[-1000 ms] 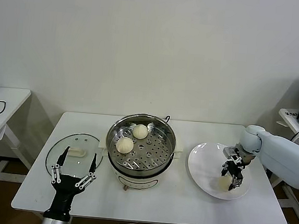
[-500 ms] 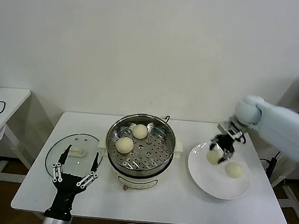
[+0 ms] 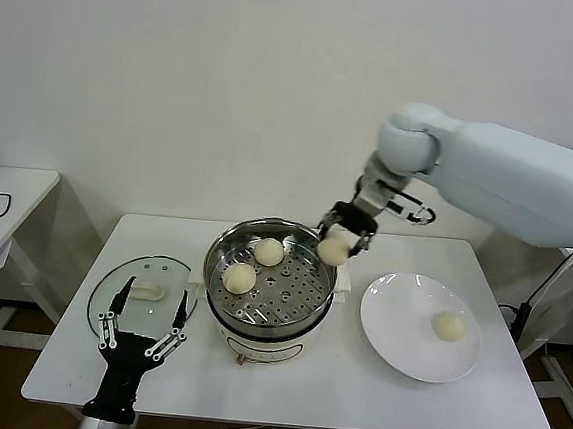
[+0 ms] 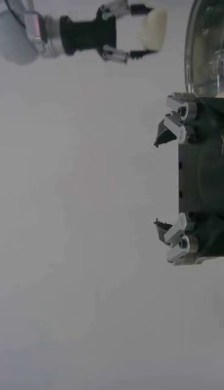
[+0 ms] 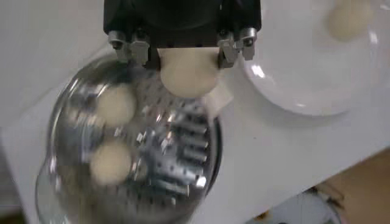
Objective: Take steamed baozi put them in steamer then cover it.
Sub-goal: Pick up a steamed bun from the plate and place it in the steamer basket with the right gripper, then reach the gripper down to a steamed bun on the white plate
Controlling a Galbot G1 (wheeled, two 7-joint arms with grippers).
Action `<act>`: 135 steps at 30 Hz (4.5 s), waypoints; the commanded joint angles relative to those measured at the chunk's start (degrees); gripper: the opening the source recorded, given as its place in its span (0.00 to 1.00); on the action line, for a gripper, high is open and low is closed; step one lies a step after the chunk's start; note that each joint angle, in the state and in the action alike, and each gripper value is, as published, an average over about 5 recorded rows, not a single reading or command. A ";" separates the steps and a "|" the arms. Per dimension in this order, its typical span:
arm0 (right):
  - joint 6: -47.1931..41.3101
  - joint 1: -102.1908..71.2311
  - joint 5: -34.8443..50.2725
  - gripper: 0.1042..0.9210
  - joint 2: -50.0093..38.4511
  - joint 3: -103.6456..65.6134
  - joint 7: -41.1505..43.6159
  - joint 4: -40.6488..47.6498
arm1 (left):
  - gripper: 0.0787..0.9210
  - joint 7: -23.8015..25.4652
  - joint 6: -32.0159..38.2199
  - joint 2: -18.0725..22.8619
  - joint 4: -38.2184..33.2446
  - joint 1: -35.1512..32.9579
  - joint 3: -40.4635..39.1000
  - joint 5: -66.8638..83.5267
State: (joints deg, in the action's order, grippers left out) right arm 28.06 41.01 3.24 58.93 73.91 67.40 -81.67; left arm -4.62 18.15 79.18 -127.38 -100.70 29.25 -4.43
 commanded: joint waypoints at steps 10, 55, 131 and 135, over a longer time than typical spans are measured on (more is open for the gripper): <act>15.73 -11.33 -20.14 0.64 8.86 -4.02 -2.93 -3.64 | 0.88 -0.14 0.30 0.25 -0.11 -0.24 0.83 0.44; -6.95 -5.74 3.01 0.88 -4.83 -15.37 5.65 13.22 | 0.88 -0.47 0.58 0.14 0.47 0.43 0.76 0.82; -24.54 -30.29 1.00 0.67 -11.93 -11.56 -0.42 39.62 | 0.88 -0.57 0.79 0.25 0.89 -0.13 0.57 0.50; -25.79 -24.50 1.32 0.63 -13.91 -9.11 3.98 32.86 | 0.88 -0.58 0.75 0.02 0.91 0.02 0.44 0.51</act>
State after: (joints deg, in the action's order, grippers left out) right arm 3.15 10.16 4.49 46.72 62.48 67.24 -41.69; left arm -5.16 18.97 79.36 -126.43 -100.78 29.83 -3.93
